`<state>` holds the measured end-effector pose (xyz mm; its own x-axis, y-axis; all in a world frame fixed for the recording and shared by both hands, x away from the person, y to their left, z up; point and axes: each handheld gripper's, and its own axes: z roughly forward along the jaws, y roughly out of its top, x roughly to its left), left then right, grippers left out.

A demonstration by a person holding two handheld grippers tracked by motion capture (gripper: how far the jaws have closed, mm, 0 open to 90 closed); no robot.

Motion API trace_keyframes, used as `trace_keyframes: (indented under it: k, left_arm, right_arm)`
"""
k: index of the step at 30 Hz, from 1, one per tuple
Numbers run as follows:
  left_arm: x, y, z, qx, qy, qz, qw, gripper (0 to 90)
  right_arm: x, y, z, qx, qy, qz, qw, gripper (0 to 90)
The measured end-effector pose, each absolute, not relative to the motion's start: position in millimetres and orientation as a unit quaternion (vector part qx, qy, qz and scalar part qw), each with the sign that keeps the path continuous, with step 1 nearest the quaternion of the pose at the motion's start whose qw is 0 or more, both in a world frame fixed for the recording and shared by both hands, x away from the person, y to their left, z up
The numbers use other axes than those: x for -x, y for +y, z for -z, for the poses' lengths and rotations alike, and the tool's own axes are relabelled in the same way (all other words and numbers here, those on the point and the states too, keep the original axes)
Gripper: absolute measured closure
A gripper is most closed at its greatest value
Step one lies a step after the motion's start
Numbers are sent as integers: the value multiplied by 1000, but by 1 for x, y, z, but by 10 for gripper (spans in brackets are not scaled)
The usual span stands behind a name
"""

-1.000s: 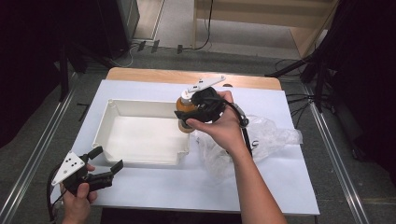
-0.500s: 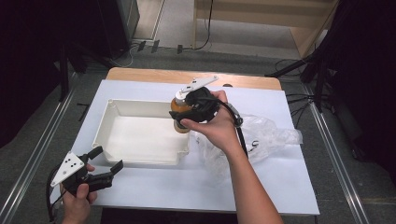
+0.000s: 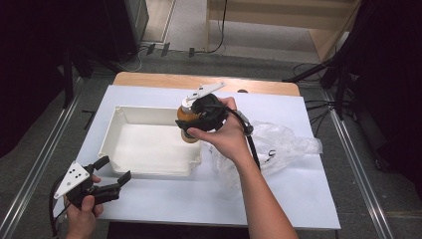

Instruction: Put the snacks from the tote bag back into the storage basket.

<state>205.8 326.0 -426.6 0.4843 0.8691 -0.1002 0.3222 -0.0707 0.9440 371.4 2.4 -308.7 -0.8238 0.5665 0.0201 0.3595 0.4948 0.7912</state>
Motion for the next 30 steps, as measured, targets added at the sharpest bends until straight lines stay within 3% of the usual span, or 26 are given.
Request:
trace_keyframes:
  k: [30]
  left_arm:
    - [-207, 325, 428, -686, 435, -258, 523, 87]
  right_arm:
    - [-374, 4, 325, -275, 856, -421, 119, 306]
